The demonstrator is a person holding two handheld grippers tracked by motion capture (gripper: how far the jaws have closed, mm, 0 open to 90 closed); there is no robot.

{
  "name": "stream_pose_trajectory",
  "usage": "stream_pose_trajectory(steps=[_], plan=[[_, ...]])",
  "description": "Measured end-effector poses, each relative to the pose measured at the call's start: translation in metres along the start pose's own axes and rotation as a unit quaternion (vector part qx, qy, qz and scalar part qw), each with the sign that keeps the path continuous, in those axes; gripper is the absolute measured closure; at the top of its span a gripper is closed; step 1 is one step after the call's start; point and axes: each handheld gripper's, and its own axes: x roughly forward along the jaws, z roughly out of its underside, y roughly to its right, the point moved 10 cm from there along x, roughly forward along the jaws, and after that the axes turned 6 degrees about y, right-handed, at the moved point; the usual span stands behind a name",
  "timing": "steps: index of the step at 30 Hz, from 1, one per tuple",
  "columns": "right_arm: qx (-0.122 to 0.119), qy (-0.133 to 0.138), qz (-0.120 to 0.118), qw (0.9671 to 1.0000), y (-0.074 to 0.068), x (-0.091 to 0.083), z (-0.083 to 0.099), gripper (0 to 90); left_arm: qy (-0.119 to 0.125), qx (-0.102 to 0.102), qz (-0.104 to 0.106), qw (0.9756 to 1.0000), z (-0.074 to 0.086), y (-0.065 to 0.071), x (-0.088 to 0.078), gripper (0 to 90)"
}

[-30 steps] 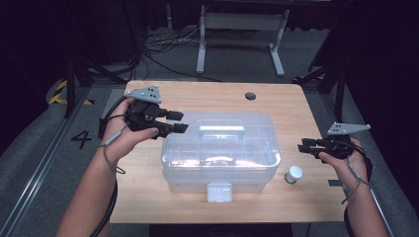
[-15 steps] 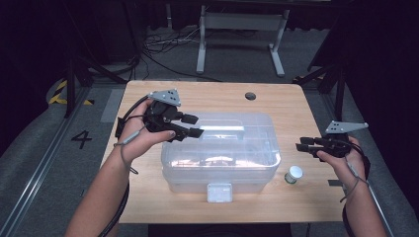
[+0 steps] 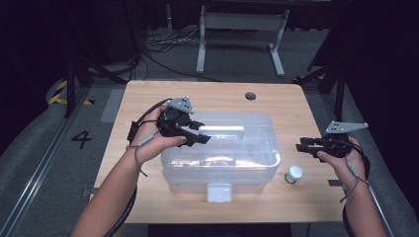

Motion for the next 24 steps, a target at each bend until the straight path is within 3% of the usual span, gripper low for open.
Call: stream_pose_trajectory(steps=[5,9,11,17,24], plan=[[-0.003,0.001,0.000,1.0000,-0.001,0.000,0.000,61.6,-0.006,0.002,0.001,1.0000,0.003,0.001,0.004,58.4],[-0.004,0.000,0.000,1.0000,-0.001,0.000,0.000,61.5,-0.005,0.007,-0.018,0.9998,0.002,-0.002,0.003,65.2],[-0.006,0.000,0.001,1.0000,-0.001,0.000,-0.001,61.6,0.000,0.000,-0.028,0.9996,0.000,-0.004,0.001,72.9],[-0.010,0.002,0.006,0.9999,-0.003,-0.004,-0.002,61.2,-0.013,0.017,-0.050,0.9985,-0.001,-0.004,0.001,75.2],[-0.012,0.006,0.006,0.9999,-0.007,-0.010,-0.004,62.1,-0.018,0.013,-0.047,0.9987,-0.005,-0.006,0.000,75.6]])
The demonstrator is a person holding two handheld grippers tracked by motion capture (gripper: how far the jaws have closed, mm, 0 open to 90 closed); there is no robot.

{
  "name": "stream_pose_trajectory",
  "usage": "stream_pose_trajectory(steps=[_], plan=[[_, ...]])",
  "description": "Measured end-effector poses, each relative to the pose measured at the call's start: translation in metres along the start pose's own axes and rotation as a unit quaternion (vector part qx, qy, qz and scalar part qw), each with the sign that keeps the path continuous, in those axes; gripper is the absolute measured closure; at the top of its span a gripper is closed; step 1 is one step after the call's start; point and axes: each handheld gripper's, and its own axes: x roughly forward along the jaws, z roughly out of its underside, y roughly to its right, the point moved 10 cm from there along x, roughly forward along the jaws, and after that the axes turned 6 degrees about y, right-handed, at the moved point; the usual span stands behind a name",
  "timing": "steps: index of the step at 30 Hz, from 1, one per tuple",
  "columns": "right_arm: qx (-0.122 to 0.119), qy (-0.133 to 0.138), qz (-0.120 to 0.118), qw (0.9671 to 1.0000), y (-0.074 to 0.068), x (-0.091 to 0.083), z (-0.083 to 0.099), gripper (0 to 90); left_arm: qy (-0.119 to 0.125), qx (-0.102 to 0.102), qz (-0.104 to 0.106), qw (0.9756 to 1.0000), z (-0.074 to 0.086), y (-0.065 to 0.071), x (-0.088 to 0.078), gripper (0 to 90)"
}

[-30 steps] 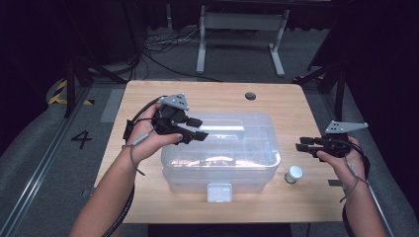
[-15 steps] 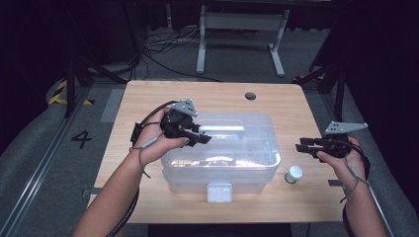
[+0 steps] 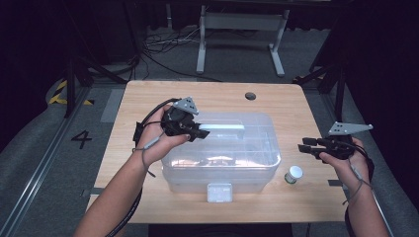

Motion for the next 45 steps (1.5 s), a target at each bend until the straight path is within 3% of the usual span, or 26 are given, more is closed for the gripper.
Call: stream_pose_trajectory(steps=[6,13,19,22,27,31,37,45], plan=[[-0.001,-0.001,-0.002,1.0000,-0.005,-0.005,-0.001,63.1,0.002,-0.004,0.003,1.0000,-0.006,-0.005,-0.002,75.7],[-0.005,-0.003,-0.007,1.0000,-0.011,-0.006,-0.001,63.9,-0.021,-0.009,-0.005,0.9997,-0.011,-0.009,-0.004,75.6],[-0.013,0.001,-0.016,0.9998,-0.017,-0.006,-0.003,65.3,-0.012,-0.026,0.003,0.9996,-0.017,-0.015,-0.005,75.4],[-0.010,0.010,-0.029,0.9995,-0.022,-0.008,-0.004,71.9,-0.009,-0.036,0.002,0.9993,-0.020,-0.018,-0.006,75.1],[-0.029,-0.001,-0.033,0.9990,-0.027,-0.007,-0.004,84.2,-0.011,-0.044,-0.002,0.9990,-0.024,-0.022,-0.006,74.9],[-0.054,0.001,-0.057,0.9969,-0.040,-0.003,-0.006,89.7,-0.011,-0.045,-0.007,0.9989,-0.029,-0.027,-0.007,74.7],[-0.080,0.005,-0.090,0.9927,-0.058,0.002,-0.007,90.0,-0.020,-0.039,-0.019,0.9989,-0.034,-0.031,-0.008,74.4],[-0.097,0.000,-0.130,0.9867,-0.081,0.007,-0.007,90.0,-0.015,-0.050,-0.008,0.9986,-0.037,-0.036,-0.008,74.2]])
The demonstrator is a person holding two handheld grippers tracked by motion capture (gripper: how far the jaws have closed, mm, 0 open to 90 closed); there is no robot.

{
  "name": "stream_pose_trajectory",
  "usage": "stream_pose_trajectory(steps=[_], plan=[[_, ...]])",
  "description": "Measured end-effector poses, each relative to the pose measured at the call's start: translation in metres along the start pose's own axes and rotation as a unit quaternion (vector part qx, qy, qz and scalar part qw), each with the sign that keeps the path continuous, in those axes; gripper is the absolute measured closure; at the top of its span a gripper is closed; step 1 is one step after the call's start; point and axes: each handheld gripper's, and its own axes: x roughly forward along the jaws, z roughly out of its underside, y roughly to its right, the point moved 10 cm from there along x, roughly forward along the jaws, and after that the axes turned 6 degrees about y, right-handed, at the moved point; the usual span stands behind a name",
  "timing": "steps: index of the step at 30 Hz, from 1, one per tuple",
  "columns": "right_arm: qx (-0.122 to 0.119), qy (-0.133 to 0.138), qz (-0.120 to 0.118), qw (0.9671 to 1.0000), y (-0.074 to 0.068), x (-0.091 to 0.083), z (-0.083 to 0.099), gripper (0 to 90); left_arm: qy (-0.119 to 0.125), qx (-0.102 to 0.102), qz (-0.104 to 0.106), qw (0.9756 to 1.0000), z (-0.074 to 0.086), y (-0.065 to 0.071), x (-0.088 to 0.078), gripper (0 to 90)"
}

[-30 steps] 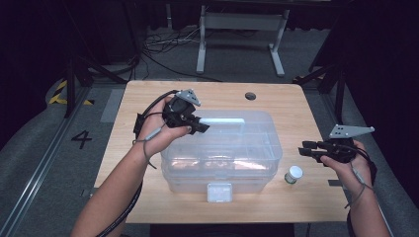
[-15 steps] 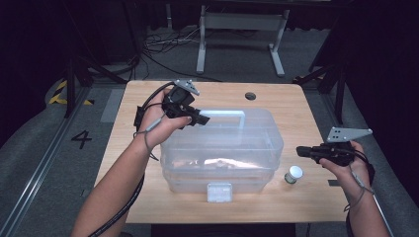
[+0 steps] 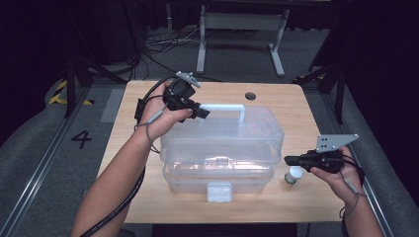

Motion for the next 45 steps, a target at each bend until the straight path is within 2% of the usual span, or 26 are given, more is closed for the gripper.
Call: stream_pose_trajectory(steps=[8,12,21,24,25,26,30,38,41,45], plan=[[-0.003,0.035,-0.030,0.9990,-0.013,0.009,-0.013,90.0,-0.004,-0.001,0.000,1.0000,0.000,0.000,0.000,74.2],[-0.008,0.040,-0.033,0.9986,-0.017,0.011,-0.018,90.0,-0.009,0.001,-0.001,1.0000,0.000,0.001,0.000,74.2],[-0.010,0.038,-0.025,0.9989,-0.016,0.011,-0.019,90.0,-0.010,0.002,-0.002,0.9999,0.000,0.001,0.000,74.1],[-0.009,0.033,-0.025,0.9991,-0.015,0.012,-0.018,90.0,-0.017,0.004,-0.006,0.9998,0.001,0.002,0.000,73.8],[-0.008,0.031,-0.025,0.9992,-0.016,0.013,-0.018,90.0,-0.015,0.004,-0.009,0.9998,0.000,0.003,-0.001,71.9],[-0.007,0.029,-0.026,0.9992,-0.016,0.013,-0.017,90.0,-0.012,0.008,-0.010,0.9998,-0.001,0.004,-0.002,66.1],[-0.003,0.023,-0.026,0.9994,-0.016,0.013,-0.017,90.0,-0.010,0.017,-0.015,0.9997,-0.002,0.007,-0.008,61.5],[-0.001,0.024,-0.021,0.9995,-0.015,0.012,-0.021,90.0,0.017,0.015,-0.029,0.9993,-0.001,0.007,-0.028,64.8],[0.002,0.028,-0.021,0.9994,-0.014,0.012,-0.023,90.0,0.040,0.005,-0.024,0.9989,-0.001,0.010,-0.037,69.3],[0.003,0.031,-0.019,0.9993,-0.013,0.011,-0.026,90.0,0.058,0.005,-0.024,0.9980,0.001,0.014,-0.053,83.8]])
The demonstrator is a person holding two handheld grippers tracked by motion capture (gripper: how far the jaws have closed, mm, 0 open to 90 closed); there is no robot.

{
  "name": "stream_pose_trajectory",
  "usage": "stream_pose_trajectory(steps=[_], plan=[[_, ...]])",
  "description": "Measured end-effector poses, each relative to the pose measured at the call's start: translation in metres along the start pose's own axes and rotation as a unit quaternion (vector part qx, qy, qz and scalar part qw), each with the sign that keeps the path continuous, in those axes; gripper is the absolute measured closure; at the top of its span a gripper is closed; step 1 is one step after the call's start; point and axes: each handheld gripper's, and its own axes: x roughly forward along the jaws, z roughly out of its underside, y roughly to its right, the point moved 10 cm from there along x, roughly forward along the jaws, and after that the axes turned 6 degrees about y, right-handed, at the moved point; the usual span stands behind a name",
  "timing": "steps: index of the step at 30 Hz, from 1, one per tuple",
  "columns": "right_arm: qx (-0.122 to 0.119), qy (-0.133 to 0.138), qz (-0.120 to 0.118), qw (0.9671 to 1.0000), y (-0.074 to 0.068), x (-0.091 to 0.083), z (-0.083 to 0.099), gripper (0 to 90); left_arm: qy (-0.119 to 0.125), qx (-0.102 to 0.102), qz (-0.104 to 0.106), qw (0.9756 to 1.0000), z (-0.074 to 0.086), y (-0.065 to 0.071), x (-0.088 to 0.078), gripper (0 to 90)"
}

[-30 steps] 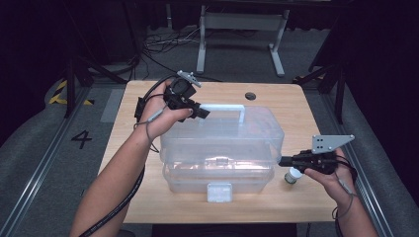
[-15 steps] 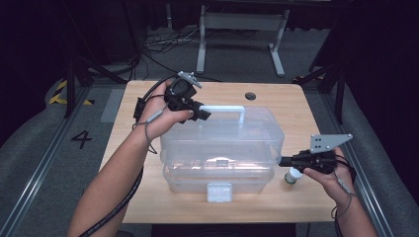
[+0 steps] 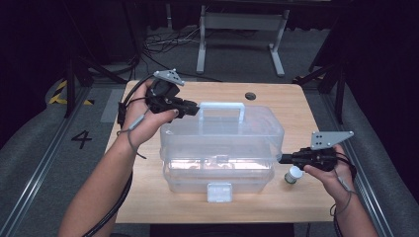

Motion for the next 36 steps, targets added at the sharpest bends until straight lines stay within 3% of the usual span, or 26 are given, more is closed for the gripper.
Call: stream_pose_trajectory(steps=[2,15,24,36], plan=[[-0.001,0.003,0.005,1.0000,0.001,-0.001,-0.003,90.0,0.004,0.001,0.002,1.0000,0.001,0.002,-0.006,89.7],[0.016,0.039,0.022,0.9989,0.009,-0.004,-0.020,90.0,0.045,-0.023,-0.004,0.9987,0.014,0.001,-0.039,90.0],[0.022,0.044,0.029,0.9983,0.014,0.001,-0.029,90.0,0.069,-0.037,-0.017,0.9968,0.020,-0.001,-0.057,90.0],[0.029,0.057,0.045,0.9969,0.018,0.001,-0.038,90.0,0.070,-0.044,-0.032,0.9961,0.043,0.000,-0.074,90.0]])
